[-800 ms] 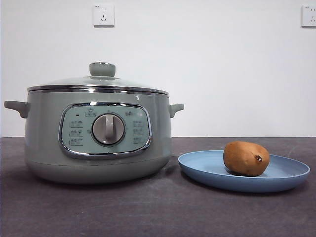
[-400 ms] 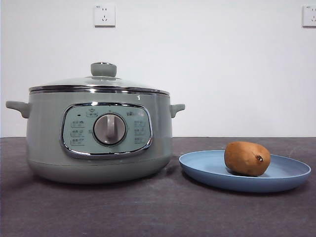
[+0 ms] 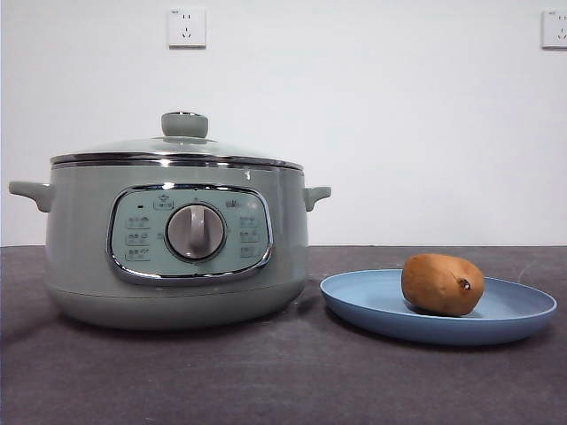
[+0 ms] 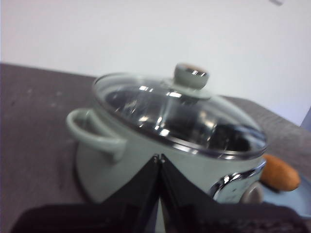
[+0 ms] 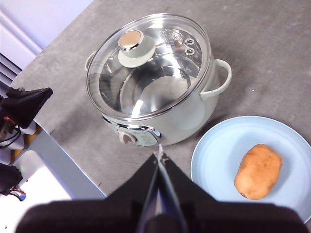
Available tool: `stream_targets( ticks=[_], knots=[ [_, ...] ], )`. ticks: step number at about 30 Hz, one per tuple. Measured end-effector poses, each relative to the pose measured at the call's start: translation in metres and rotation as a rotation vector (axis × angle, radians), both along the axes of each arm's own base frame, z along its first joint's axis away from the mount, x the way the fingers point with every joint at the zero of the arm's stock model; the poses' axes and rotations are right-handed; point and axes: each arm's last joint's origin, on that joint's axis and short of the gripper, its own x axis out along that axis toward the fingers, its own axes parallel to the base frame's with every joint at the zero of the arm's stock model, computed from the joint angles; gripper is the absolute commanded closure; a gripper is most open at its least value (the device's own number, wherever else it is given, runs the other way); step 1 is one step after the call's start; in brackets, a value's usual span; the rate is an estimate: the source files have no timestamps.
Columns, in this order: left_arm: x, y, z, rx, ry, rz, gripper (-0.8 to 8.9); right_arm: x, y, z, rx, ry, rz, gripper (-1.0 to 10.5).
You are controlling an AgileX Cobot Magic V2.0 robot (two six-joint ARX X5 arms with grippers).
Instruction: Take the potato out from the steamer,put the potato on the plate,close the lid
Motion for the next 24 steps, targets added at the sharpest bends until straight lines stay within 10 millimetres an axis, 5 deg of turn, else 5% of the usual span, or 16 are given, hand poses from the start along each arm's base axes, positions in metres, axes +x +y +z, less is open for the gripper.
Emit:
stream_targets(
  ticks=[6, 24],
  knots=[
    [-0.001, 0.002, -0.013, 0.022, 0.139, 0.054, 8.17, 0.0, 0.0, 0.0, 0.0, -0.001, 0.0, 9.5],
    [-0.001, 0.002, -0.013, 0.022, 0.139, 0.06, 8.17, 0.0, 0.0, 0.0, 0.0, -0.001, 0.0, 9.5]
  ],
)
